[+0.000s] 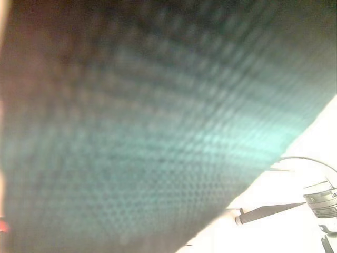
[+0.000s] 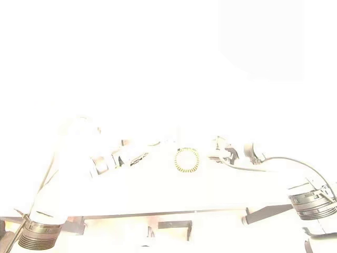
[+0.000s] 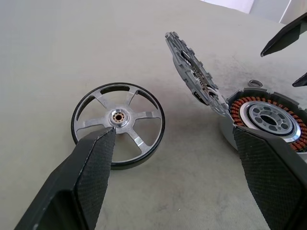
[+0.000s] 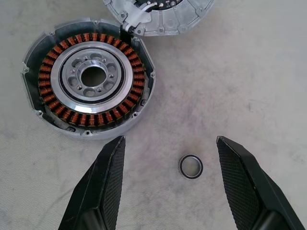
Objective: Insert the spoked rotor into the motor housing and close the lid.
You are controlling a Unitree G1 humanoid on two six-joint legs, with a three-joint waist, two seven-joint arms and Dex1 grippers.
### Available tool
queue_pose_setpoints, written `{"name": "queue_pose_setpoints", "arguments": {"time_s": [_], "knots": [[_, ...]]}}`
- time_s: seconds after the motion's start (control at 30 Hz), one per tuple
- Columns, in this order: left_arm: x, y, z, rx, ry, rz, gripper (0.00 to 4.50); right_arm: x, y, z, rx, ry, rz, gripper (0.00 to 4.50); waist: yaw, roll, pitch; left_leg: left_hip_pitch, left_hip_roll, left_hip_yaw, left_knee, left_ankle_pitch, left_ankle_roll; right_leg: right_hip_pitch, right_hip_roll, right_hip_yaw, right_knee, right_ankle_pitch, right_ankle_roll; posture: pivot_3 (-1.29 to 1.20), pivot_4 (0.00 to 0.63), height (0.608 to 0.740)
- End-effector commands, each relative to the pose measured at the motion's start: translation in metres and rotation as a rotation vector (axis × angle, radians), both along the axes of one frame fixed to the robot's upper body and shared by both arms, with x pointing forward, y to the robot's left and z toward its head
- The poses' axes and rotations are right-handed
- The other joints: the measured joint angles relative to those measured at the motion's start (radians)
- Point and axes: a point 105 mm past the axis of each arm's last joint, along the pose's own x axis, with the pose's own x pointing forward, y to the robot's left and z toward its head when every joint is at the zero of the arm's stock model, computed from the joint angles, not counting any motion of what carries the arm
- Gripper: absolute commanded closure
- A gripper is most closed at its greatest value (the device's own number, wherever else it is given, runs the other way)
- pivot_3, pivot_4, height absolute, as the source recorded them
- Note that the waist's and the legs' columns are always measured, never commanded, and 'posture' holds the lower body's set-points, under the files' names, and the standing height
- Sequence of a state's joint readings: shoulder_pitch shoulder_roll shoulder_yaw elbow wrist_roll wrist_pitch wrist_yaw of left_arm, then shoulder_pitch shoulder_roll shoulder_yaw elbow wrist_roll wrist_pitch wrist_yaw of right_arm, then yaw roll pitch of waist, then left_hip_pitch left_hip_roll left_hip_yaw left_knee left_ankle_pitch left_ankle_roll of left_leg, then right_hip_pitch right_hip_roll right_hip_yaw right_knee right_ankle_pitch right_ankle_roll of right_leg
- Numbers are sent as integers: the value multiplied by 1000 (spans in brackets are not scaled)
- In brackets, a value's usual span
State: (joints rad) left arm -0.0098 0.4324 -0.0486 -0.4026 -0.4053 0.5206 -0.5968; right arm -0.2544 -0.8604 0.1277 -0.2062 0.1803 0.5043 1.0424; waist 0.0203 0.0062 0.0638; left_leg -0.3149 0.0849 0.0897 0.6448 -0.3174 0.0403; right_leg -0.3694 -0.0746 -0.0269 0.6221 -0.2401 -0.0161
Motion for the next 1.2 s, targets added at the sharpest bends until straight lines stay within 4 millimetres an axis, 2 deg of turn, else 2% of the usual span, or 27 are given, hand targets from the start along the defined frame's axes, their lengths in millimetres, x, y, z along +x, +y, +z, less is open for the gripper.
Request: {"name": "queue_pose_setpoints", "arguments": {"time_s": [0.03,0.27,0.47,0.57,0.67,0.9,1.03,1.2], "knots": [[1,-3,9,-4,-46,-10,373,6,-4,11,-6,-42,4,1108,1,0,0,0,0,0,0,0,0,0,0,0,0,0,0,0,0,740],[1,-3,8,-6,-45,-7,373,1,-10,-1,-17,-33,5,1108,2,0,0,0,0,0,0,0,0,0,0,0,0,0,0,0,0,740],[2,-1,10,0,-50,-11,373,-5,-7,0,-34,-34,38,1108,1,0,0,0,0,0,0,0,0,0,0,0,0,0,0,0,0,740],[5,-1,10,2,-50,-9,373,-11,-10,10,-144,-44,130,1108,2,1,0,0,0,0,0,0,0,0,0,0,0,0,0,0,0,740],[6,-3,6,4,-40,-10,373,-16,-22,-3,-309,-37,236,1108,2,0,0,0,0,0,0,0,1,0,0,0,0,0,0,0,0,740],[11,-7,4,8,-44,-16,373,-15,-19,-21,-507,-95,486,1108,-3,0,1,0,0,0,0,0,2,-1,0,0,1,0,0,0,0,740],[12,-4,4,-11,-38,12,373,-15,-13,-16,-553,-148,592,1108,-2,0,1,0,0,0,0,-1,4,-1,0,0,1,0,0,0,0,740],[8,-2,0,-10,-27,32,373,-4,-2,5,-603,-246,684,1108,-5,0,1,-1,0,0,0,-1,4,-1,0,0,1,2,-3,0,0,740]]}}
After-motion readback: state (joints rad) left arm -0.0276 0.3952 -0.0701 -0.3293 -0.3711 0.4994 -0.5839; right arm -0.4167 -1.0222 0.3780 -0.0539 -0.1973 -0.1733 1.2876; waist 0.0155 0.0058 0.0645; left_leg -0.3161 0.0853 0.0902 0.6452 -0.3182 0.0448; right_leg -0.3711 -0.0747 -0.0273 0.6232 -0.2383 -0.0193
